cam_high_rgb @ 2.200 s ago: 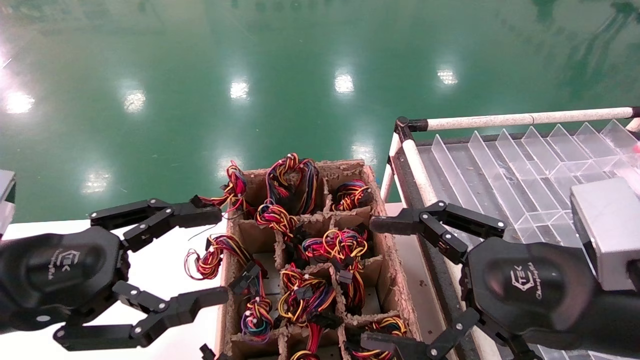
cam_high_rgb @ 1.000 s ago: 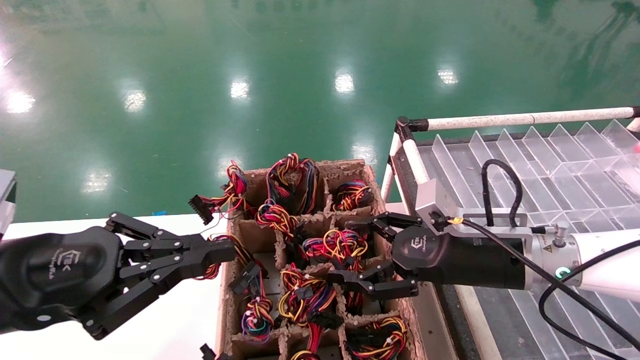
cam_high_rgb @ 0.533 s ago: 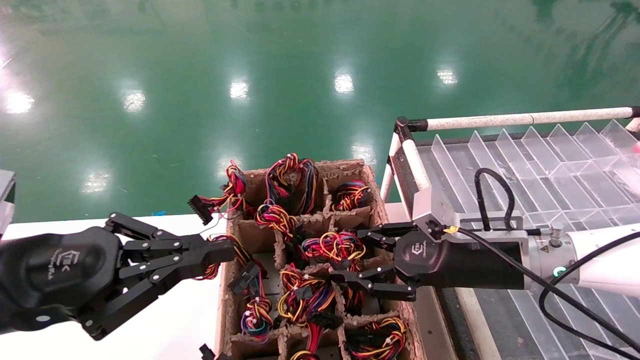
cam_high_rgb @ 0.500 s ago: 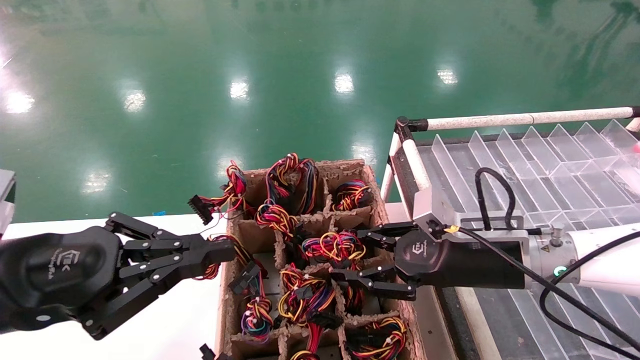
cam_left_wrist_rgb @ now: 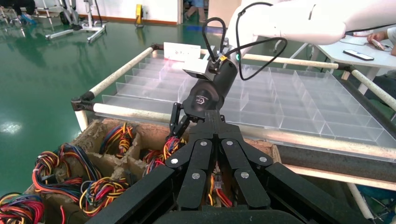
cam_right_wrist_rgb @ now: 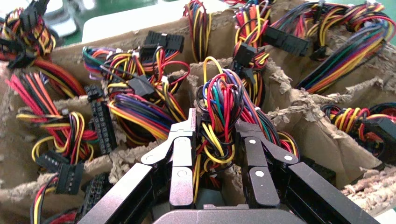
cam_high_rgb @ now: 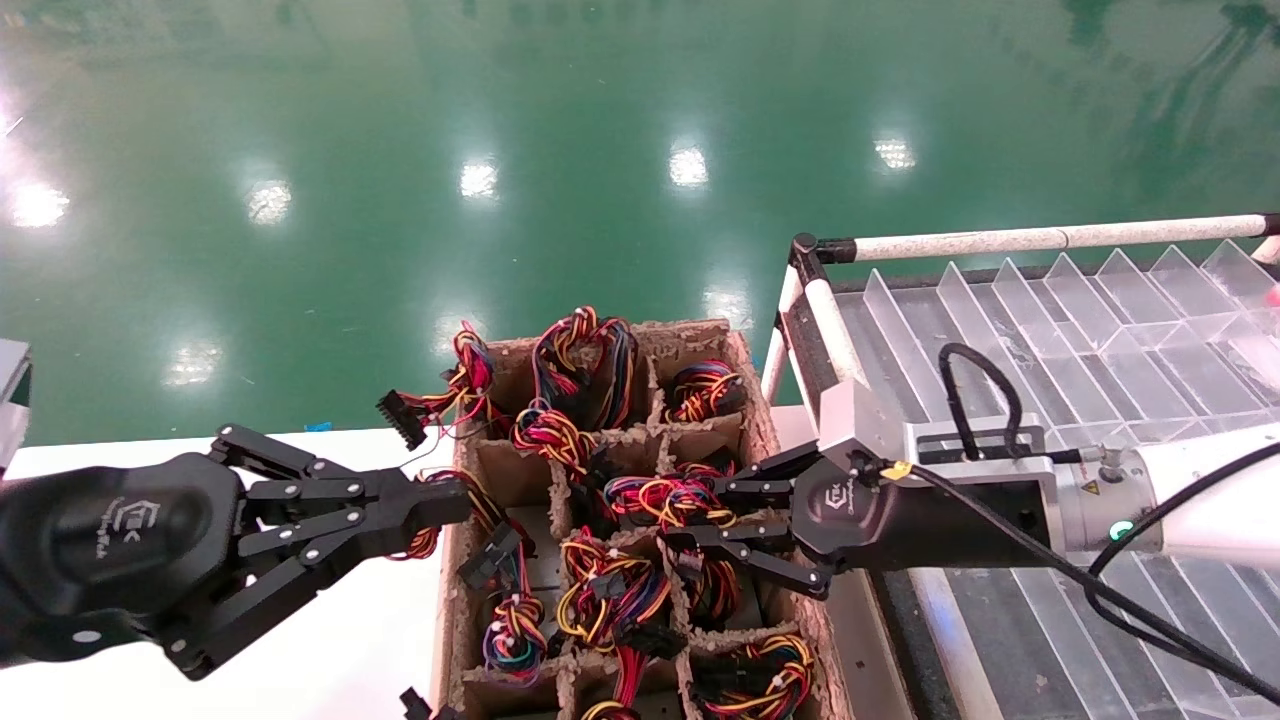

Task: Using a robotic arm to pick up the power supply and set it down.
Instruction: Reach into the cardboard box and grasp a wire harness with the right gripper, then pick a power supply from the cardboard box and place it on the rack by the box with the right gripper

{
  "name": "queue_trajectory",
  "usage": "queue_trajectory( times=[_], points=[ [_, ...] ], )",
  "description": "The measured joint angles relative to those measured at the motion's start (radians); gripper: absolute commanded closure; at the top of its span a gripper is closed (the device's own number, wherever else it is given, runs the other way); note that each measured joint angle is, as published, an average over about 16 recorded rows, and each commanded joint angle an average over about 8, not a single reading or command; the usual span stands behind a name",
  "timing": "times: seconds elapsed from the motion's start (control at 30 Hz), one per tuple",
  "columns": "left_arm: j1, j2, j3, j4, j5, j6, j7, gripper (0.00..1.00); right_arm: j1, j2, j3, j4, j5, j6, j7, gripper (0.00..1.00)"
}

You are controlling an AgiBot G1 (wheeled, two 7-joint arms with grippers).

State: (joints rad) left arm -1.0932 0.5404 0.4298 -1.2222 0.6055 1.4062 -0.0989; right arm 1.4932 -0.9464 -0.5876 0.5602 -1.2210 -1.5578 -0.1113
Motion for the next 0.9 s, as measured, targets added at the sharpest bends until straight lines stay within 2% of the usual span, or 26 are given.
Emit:
queue_trajectory(
  times=[0.3, 0.57, 0.73, 0.9],
  points=[
    [0.0, 0.0, 0.0, 0.0, 0.0, 0.0, 0.0, 1.0, 0.097, 0.065, -0.012, 0.185, 0.01, -0.013, 0.044, 1.0],
    [0.0, 0.0, 0.0, 0.0, 0.0, 0.0, 0.0, 1.0, 0.239, 0.138, -0.007, 0.347, 0.033, -0.011, 0.091, 1.0],
    [0.0, 0.0, 0.0, 0.0, 0.0, 0.0, 0.0, 1.0, 0.344, 0.161, -0.004, 0.371, 0.019, -0.003, 0.082, 1.0],
    [0.0, 0.0, 0.0, 0.0, 0.0, 0.0, 0.0, 1.0, 0.449, 0.16, -0.005, 0.327, -0.021, 0.009, 0.035, 1.0]
  ],
)
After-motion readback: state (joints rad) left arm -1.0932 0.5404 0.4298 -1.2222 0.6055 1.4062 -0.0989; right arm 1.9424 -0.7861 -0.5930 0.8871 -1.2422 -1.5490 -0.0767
